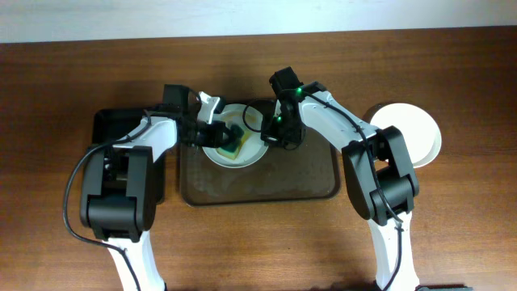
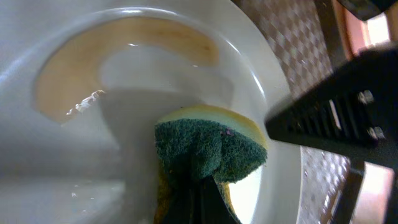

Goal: Clean dirty plates on tray and stack at the side
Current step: 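Scrub the last plate with the sponge in the left gripper, then lift the last plate with the right gripper and stack it on the pile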

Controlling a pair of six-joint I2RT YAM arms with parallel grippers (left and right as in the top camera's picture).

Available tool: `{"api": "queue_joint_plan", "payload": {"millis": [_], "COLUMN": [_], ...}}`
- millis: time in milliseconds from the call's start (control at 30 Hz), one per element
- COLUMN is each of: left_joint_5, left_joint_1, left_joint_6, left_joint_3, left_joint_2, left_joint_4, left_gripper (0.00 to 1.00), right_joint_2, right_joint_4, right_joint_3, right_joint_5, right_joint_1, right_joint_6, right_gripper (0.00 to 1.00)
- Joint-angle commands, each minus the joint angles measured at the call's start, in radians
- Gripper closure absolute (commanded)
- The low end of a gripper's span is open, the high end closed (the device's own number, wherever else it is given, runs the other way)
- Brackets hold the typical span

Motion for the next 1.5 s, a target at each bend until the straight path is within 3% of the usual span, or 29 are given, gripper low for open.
{"api": "queue_joint_plan", "payload": {"millis": [0, 67, 100, 167, 200, 267, 367, 433, 467, 533, 600, 700, 733, 800, 900, 1067, 1100, 1167, 1300, 1467], "left_joint_5": [-0.238, -0.314, -0.438, -0.617, -0.613, -0.47, -0.03, 0.13, 0.141, 0.051, -0.119, -0.286, -0.337, -0.475, -0.602, -0.597, -0.546, -0.246, 0.098, 0.111], "left_joint_1": [-0.003, -0.003, -0.003, -0.003, -0.005, -0.004, -0.005, -0.005, -0.005, -0.005, -0.004, -0.005, -0.004, -0.005, -0.006, -0.006, -0.006, -0.006, 0.008, 0.128], "left_joint_6": [-0.125, -0.215, -0.293, -0.34, -0.34, -0.261, -0.043, -0.047, -0.101, -0.249, -0.44, -0.454, -0.454, -0.454, -0.451, -0.256, -0.227, -0.072, -0.04, -0.052], "left_joint_3": [-0.001, -0.001, -0.001, -0.001, -0.001, -0.001, -0.001, -0.001, -0.001, -0.001, -0.001, -0.001, -0.001, -0.001, -0.001, 0.005, 0.01, 0.01, 0.052, 0.518], "left_joint_2": [0.015, 0.015, 0.015, 0.015, 0.015, 0.015, 0.015, 0.015, 0.015, 0.015, 0.015, 0.015, 0.014, 0.014, 0.014, 0.014, 0.014, 0.014, 0.014, 0.014], "left_joint_4": [0.167, 0.294, 0.3, 0.19, 0.094, -0.1, -0.253, -0.233, -0.206, -0.101, 0.124, 0.364, 0.367, 0.268, -0.003, -0.356, -0.401, -0.447, -0.495, -0.629], "left_gripper": [1.0, 1.0, 1.0, 1.0, 0.99, 0.99, 0.99, 0.99, 1.0, 1.0, 0.99, 0.99, 1.0, 0.99, 0.99, 0.99, 0.99, 1.0, 0.99, 0.99], "right_joint_2": [0.019, 0.019, 0.019, 0.019, 0.019, 0.019, 0.019, 0.019, 0.019, 0.019, 0.019, 0.019, 0.019, 0.019, 0.019, 0.019, 0.019, 0.019, 0.019, 0.019], "right_joint_4": [-0.009, -0.009, -0.009, -0.009, -0.008, -0.008, -0.008, -0.008, -0.008, -0.005, -0.005, -0.005, -0.005, -0.005, -0.005, -0.005, -0.002, 0.0, -0.002, -0.001], "right_joint_3": [-0.027, -0.027, -0.027, -0.027, -0.027, -0.027, -0.027, -0.027, -0.027, -0.027, -0.027, -0.027, -0.027, -0.027, -0.027, -0.027, -0.027, -0.027, -0.027, -0.027], "right_joint_5": [0.07, 0.07, 0.073, 0.076, 0.076, 0.076, 0.076, 0.076, 0.076, 0.076, 0.076, 0.076, 0.077, 0.077, 0.077, 0.077, 0.076, 0.076, 0.076, 0.076], "right_joint_1": [0.005, 0.005, 0.005, 0.005, 0.005, 0.005, 0.005, 0.005, 0.005, 0.005, 0.005, 0.005, 0.005, 0.005, 0.005, 0.005, 0.005, 0.005, 0.005, 0.005], "right_joint_6": [0.006, 0.007, 0.007, 0.006, 0.007, 0.003, 0.004, 0.004, 0.004, 0.004, 0.004, 0.004, 0.004, 0.004, 0.004, 0.003, 0.0, -0.008, -0.019, -0.023], "right_gripper": [0.96, 0.96, 0.96, 0.96, 0.96, 0.96, 0.96, 0.96, 0.96, 0.96, 0.96, 0.96, 0.96, 0.96, 0.96, 0.96, 0.96, 0.96, 0.96, 0.96]}}
